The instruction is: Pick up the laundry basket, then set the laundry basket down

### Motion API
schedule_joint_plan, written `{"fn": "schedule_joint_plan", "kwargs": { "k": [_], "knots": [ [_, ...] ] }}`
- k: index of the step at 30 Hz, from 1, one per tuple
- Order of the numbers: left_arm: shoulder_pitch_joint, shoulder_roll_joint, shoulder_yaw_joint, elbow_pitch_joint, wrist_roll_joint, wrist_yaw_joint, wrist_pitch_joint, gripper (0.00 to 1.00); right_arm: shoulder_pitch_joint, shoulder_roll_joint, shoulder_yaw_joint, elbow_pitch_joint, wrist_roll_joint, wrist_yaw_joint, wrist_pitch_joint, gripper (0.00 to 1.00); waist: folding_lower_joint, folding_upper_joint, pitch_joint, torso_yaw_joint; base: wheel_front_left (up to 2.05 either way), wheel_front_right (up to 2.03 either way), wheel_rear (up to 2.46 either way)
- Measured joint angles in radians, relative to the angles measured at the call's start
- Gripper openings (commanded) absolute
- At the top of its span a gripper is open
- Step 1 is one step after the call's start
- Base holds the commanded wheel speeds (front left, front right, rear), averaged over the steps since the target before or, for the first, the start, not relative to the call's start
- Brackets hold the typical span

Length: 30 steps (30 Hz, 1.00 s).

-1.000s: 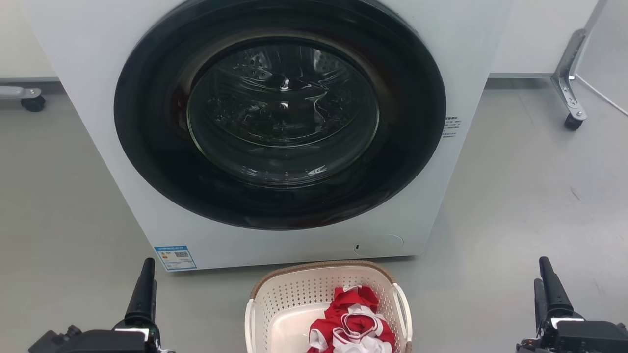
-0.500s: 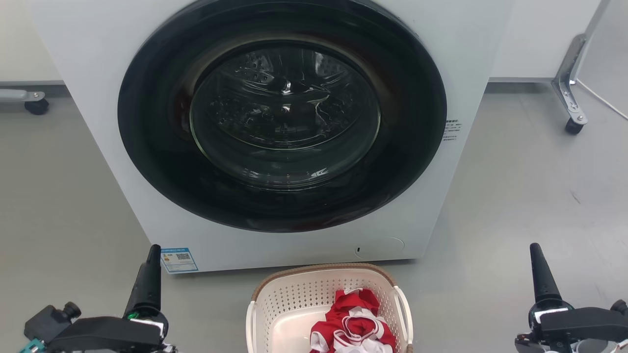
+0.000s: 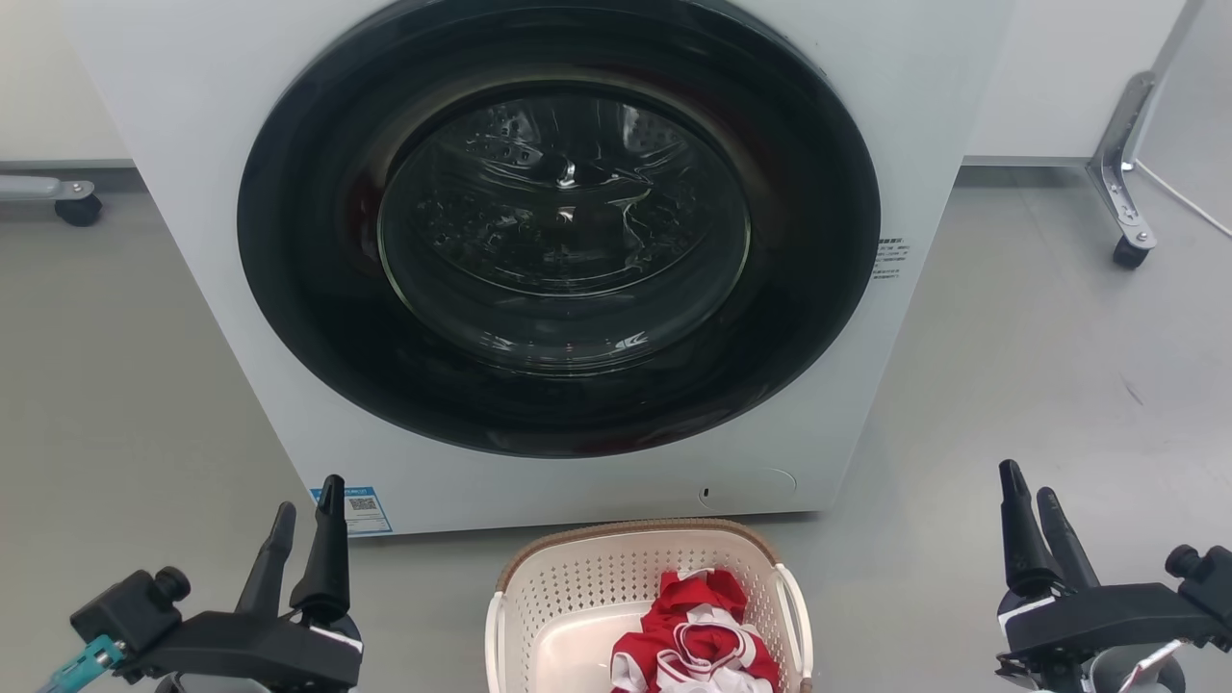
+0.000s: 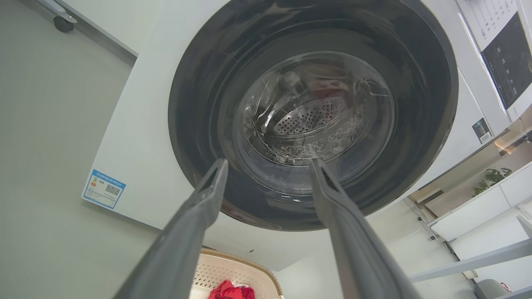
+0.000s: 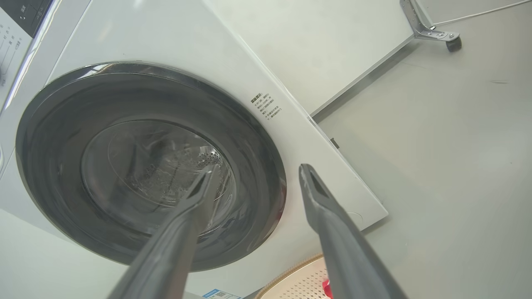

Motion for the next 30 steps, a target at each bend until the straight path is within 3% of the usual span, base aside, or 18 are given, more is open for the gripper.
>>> {"fn": "schedule_joint_plan", "kwargs": {
  "k": [30],
  "knots": [
    [0.025,0.047,-0.095,-0.045,0.449,0.104,-0.113,1.0,0.007,-0.051,0.138,-0.054,-0.509,-0.072,-0.113,1.0,0.0,0.0,-0.004,0.012,0.0,0.0,0.0]
  ]
}}
